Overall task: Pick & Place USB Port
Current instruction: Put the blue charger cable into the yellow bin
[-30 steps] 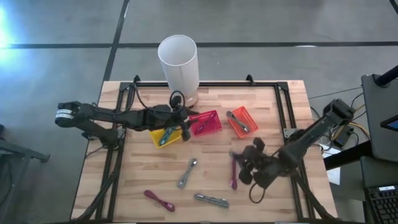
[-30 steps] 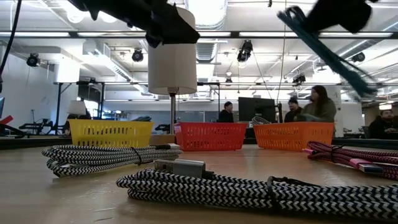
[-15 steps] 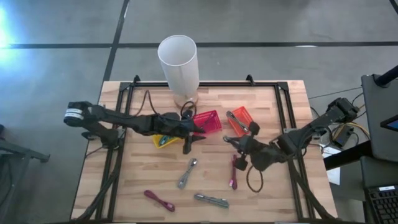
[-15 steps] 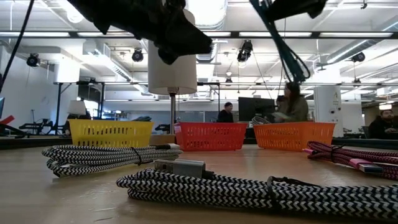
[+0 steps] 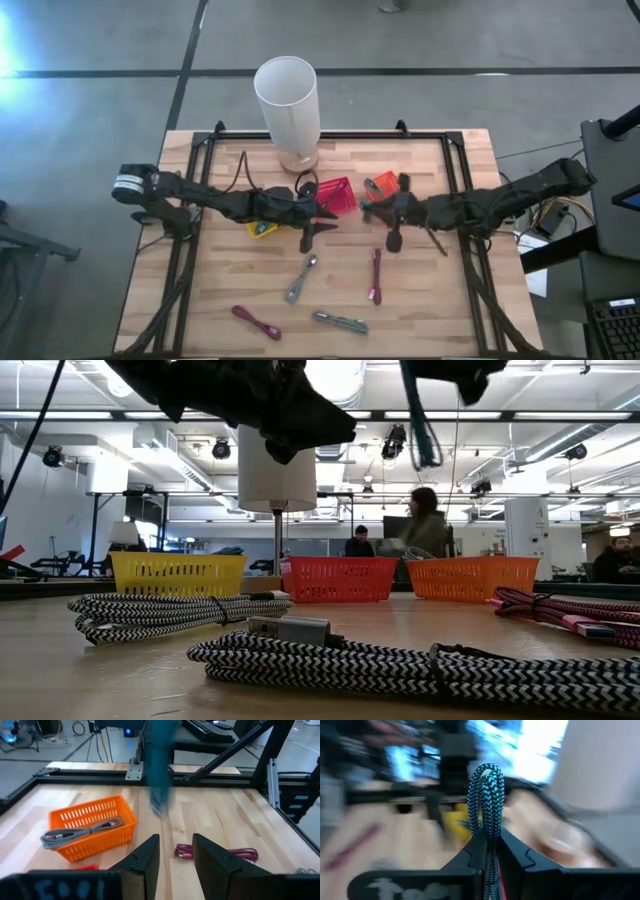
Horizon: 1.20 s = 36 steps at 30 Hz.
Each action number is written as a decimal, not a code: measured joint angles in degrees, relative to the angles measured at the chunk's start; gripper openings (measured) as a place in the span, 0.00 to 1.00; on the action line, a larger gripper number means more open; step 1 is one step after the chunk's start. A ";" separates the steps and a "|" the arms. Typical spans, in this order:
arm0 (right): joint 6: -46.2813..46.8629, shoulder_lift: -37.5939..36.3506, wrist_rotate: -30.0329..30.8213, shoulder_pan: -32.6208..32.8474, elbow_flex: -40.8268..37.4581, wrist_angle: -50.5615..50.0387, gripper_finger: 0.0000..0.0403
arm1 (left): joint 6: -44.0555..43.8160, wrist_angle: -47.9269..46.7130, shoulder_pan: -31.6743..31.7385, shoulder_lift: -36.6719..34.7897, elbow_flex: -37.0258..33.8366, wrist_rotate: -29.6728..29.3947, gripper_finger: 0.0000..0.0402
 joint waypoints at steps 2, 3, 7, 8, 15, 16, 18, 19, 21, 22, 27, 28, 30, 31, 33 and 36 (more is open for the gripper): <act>-1.54 0.01 -6.71 -1.85 -5.16 11.84 0.06 | -0.07 0.51 0.00 0.16 0.00 -0.21 0.30; -2.01 0.33 -7.94 -2.72 -7.17 16.99 0.06 | -0.07 0.67 0.02 0.29 0.00 -0.21 0.30; -2.85 2.05 -10.33 -5.63 -11.55 27.12 0.06 | -0.08 1.58 -0.18 0.44 0.00 -0.22 0.30; -2.80 2.61 -12.05 -6.13 -11.71 27.76 0.06 | -0.05 1.88 -0.20 0.44 0.01 -0.21 0.30; -2.13 6.68 -15.14 -7.16 -9.52 28.11 0.06 | 1.58 8.37 -0.11 1.63 0.00 -0.68 0.30; -2.36 7.11 -15.72 -7.14 -9.02 28.25 0.06 | 1.63 9.16 -0.12 1.98 0.00 -0.88 0.30; -2.60 8.19 -16.54 -7.07 -7.96 28.16 0.06 | 1.88 10.57 -0.08 2.60 0.02 -1.18 0.30; -2.60 8.81 -16.73 -7.05 -7.39 28.24 0.06 | 2.01 10.58 -0.07 2.68 0.00 -1.18 0.30; -2.70 9.73 -16.65 -7.09 -7.10 27.67 0.06 | 2.19 11.32 -0.07 3.13 0.16 -1.26 0.30; -2.96 10.26 -16.60 -7.14 -6.70 27.71 0.06 | 2.19 11.31 -0.07 3.13 0.17 -1.26 0.30; -3.23 11.76 -16.50 -7.11 -6.50 28.11 0.06 | 2.26 11.11 -0.08 3.23 0.13 -1.24 0.30; -3.23 12.00 -16.48 -7.09 -6.50 28.14 0.06 | 2.27 11.05 -0.07 3.23 0.11 -1.24 0.30; -3.25 12.02 -16.48 -7.10 -6.52 28.07 0.06 | 2.27 11.07 -0.07 3.25 0.11 -1.24 0.30; -3.24 12.02 -16.46 -7.11 -6.52 28.10 0.06 | 2.25 11.09 -0.07 3.23 0.11 -1.24 0.30; -3.34 12.00 -16.47 -7.09 -6.52 28.04 0.06 | 2.24 11.11 -0.07 3.23 0.11 -1.24 0.30; -3.49 12.02 -16.48 -7.09 -6.52 27.55 0.06 | 2.14 10.33 -0.13 3.23 0.11 -1.15 0.30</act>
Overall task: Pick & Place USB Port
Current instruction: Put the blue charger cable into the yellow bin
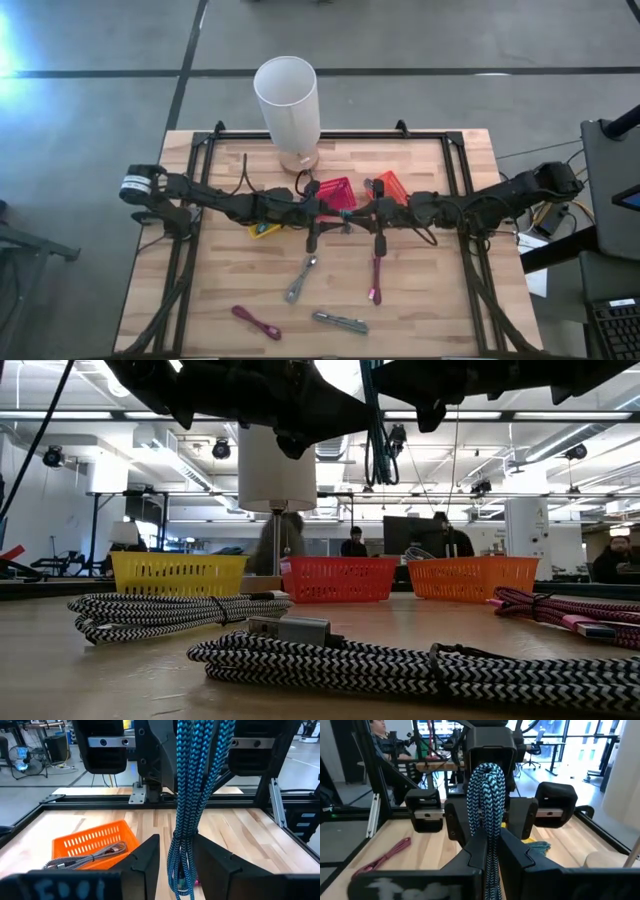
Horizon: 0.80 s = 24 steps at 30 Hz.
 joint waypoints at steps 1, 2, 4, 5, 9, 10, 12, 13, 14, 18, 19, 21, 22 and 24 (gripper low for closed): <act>0.04 0.00 0.02 0.00 0.00 -0.63 0.06 | -0.36 -0.42 0.00 0.00 0.00 0.00 0.30; 0.06 0.00 0.01 0.00 -0.01 -1.79 0.06 | -0.68 -0.72 0.00 0.00 0.00 0.03 0.30; 0.07 0.13 0.02 0.00 -0.13 -4.13 0.06 | -1.08 -0.86 0.00 -0.07 0.00 0.06 0.30; 0.17 0.13 0.01 0.00 -0.15 -4.82 0.06 | -1.15 -0.91 0.00 -0.09 0.00 0.07 0.30; 1.36 0.07 0.04 0.00 -0.13 -6.01 0.06 | -1.25 -0.73 0.00 -0.11 0.00 0.07 0.30; 1.46 0.07 0.04 0.00 -0.13 -6.01 0.06 | -1.27 -0.66 -0.01 -0.11 0.00 0.07 0.30; 1.46 0.07 0.04 0.00 -0.13 -5.90 0.06 | -1.27 -0.65 -0.02 -0.11 0.00 0.07 0.30; 1.45 0.07 0.04 0.00 -0.13 -5.91 0.06 | -1.29 -0.65 -0.04 -0.11 0.00 0.07 0.30; 1.46 0.07 0.04 0.00 -0.13 -5.85 0.06 | -1.29 -0.65 -0.04 -0.11 0.00 0.07 0.30; 0.56 0.02 0.07 -0.09 -0.13 -5.48 0.06 | -1.29 -0.16 -0.04 -0.11 0.00 0.07 0.30; 0.36 0.02 0.07 -0.21 -0.13 -5.42 0.06 | -1.29 0.08 -0.04 -0.11 0.00 0.07 0.30; 0.34 0.02 0.07 -0.33 -0.13 -5.30 0.06 | -1.29 0.44 -0.04 -0.11 0.00 0.07 0.30; 0.31 0.01 0.08 -0.34 -0.13 -5.18 0.06 | -1.31 0.55 -0.04 -0.11 0.00 0.07 0.30; 0.26 0.02 0.09 -0.35 -0.13 -5.01 0.06 | -1.34 0.53 -0.04 -0.11 0.00 0.07 0.30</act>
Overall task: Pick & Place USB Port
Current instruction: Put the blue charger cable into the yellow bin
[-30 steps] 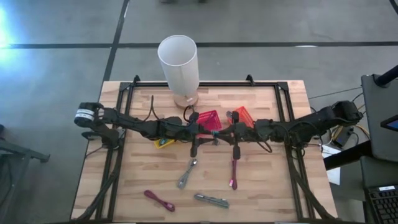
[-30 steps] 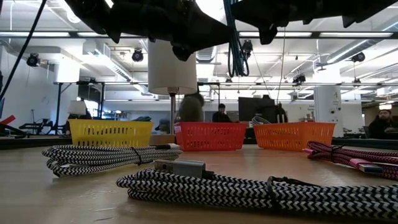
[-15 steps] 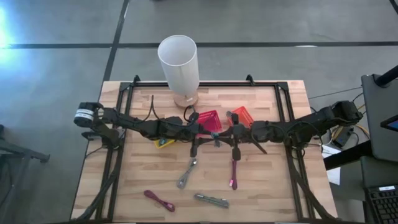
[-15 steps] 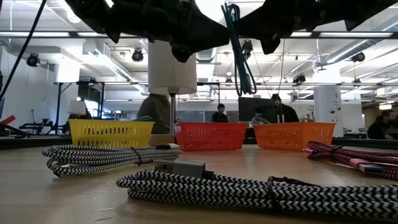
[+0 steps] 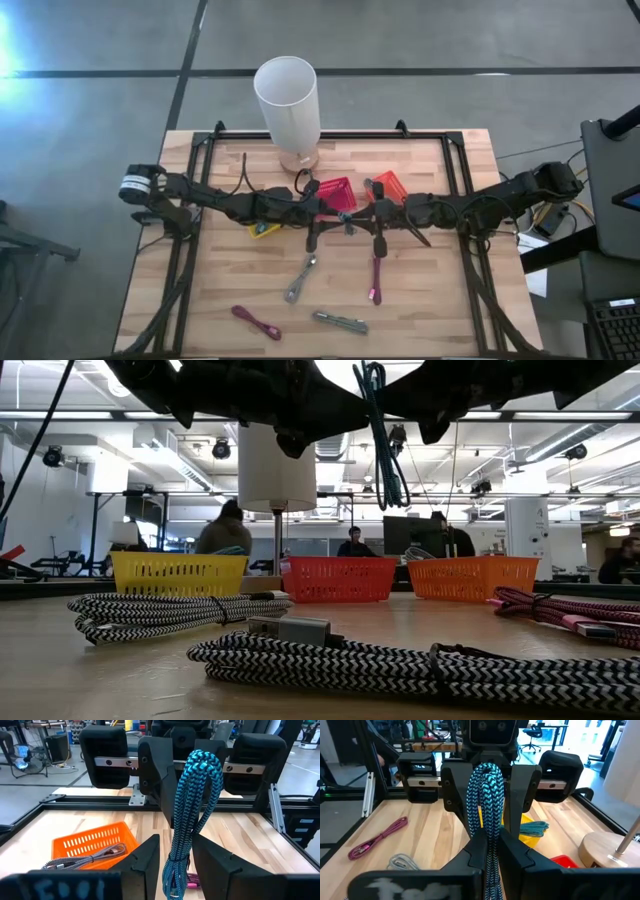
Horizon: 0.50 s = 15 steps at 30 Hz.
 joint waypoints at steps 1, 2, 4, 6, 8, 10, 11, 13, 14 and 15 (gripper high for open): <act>0.00 -0.01 0.00 0.00 0.00 0.11 0.06 | 0.35 -0.17 0.00 0.00 0.00 0.00 0.30; -0.05 0.00 0.00 0.00 0.00 0.14 0.06 | 0.76 -0.43 0.00 -0.02 0.00 0.00 0.30; -0.26 0.00 0.08 -0.02 0.00 0.14 0.06 | 1.14 -1.41 0.00 -0.02 0.04 0.00 0.30; -0.26 0.00 0.15 -0.02 0.00 0.14 0.06 | 1.23 -2.78 0.00 -0.02 0.04 0.00 0.30; -0.28 0.00 0.15 -0.02 0.00 0.17 0.06 | 1.29 -4.00 0.00 -0.02 0.04 0.00 0.31; -0.28 0.00 0.15 -0.02 0.00 0.11 0.06 | 1.29 -4.49 0.00 -0.02 0.04 0.00 0.34; -0.28 0.02 0.15 -0.05 0.00 0.12 0.06 | 1.30 -4.48 0.00 -0.02 0.04 0.01 0.35; -0.28 0.00 0.13 -0.24 0.00 0.14 0.06 | 1.31 -4.28 0.00 -0.02 0.04 0.02 0.39; -0.27 0.00 0.13 -0.37 0.00 0.14 0.06 | 1.31 -4.13 0.00 -0.02 0.04 0.02 0.41; -0.28 0.00 0.15 -0.53 0.00 0.16 0.06 | 1.31 -3.80 0.00 -0.02 0.04 0.03 0.42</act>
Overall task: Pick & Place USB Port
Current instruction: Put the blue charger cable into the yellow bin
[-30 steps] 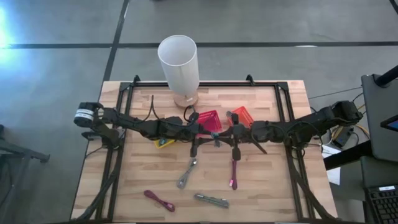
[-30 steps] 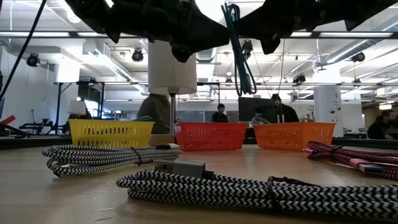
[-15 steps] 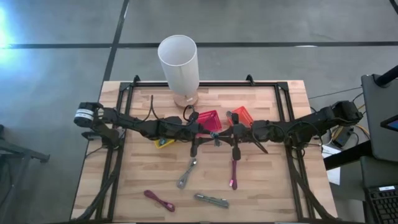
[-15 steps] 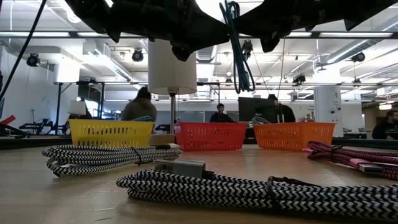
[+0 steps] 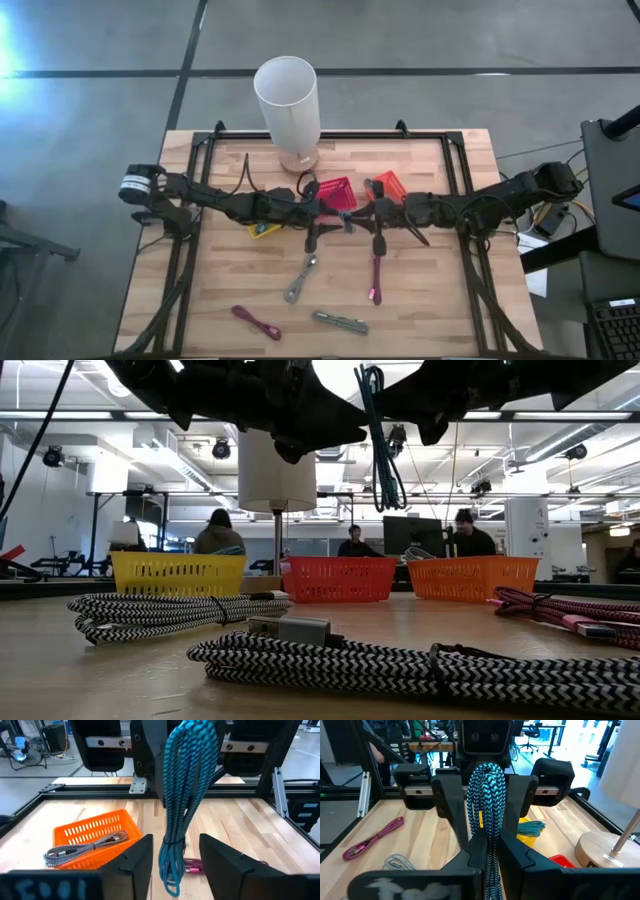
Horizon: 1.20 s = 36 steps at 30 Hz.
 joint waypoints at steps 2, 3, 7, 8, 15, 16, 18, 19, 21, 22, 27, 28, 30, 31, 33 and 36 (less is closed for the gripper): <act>0.02 0.00 0.00 -0.29 0.00 0.59 0.06 | 0.00 0.98 0.07 0.00 0.00 0.04 0.45; 0.02 0.00 0.00 -0.46 0.00 1.00 0.06 | 0.00 1.54 0.08 0.02 0.01 0.05 0.46; 0.02 0.00 -0.02 -0.89 0.02 1.84 0.06 | -0.88 3.95 0.09 1.78 0.65 0.11 0.48; 0.02 0.00 -0.02 -1.05 0.02 1.88 0.06 | -0.95 4.91 0.09 2.63 1.03 0.12 0.48; 0.14 0.00 -0.04 -1.09 0.02 1.83 0.06 | -1.20 6.04 0.13 7.32 4.81 -0.07 0.46; 0.24 0.00 -0.04 -1.11 0.02 1.70 0.06 | -1.21 6.08 0.13 7.58 5.21 -0.09 0.44; 0.26 0.00 -0.04 -1.11 0.02 1.21 0.06 | -1.24 6.03 0.13 7.74 5.66 -0.09 0.38; 0.26 0.00 -0.03 -1.10 0.02 0.91 0.06 | -1.27 5.90 0.13 7.72 5.72 -0.11 0.35; 0.26 0.01 -0.08 -1.09 0.02 0.53 0.06 | -1.27 5.48 0.13 7.53 5.61 -0.21 0.26; 0.26 0.00 -0.19 -1.09 0.02 0.47 0.06 | -1.28 5.22 0.15 7.45 5.52 -0.28 0.22; 0.31 0.02 -0.20 -1.09 0.02 -0.17 0.11 | -1.27 4.21 0.15 7.32 5.49 -0.49 0.06; 0.23 0.02 -0.15 -1.10 0.02 -0.39 0.13 | -1.27 3.89 0.15 7.32 5.49 -0.52 0.05; 0.26 0.02 -0.04 -1.09 0.02 -0.77 0.17 | -1.29 3.36 0.12 7.30 5.42 -0.64 0.05; 0.26 0.02 -0.04 -1.09 0.02 -0.89 0.19 | -1.29 3.02 0.11 7.30 5.40 -0.64 0.05; 0.27 0.02 -0.04 -1.09 0.02 -0.91 0.24 | -1.33 2.00 0.11 7.30 5.36 -0.76 0.07; 0.90 0.02 -0.04 -1.09 0.02 -1.03 0.30 | -2.15 -1.89 0.11 6.98 5.35 -4.11 0.10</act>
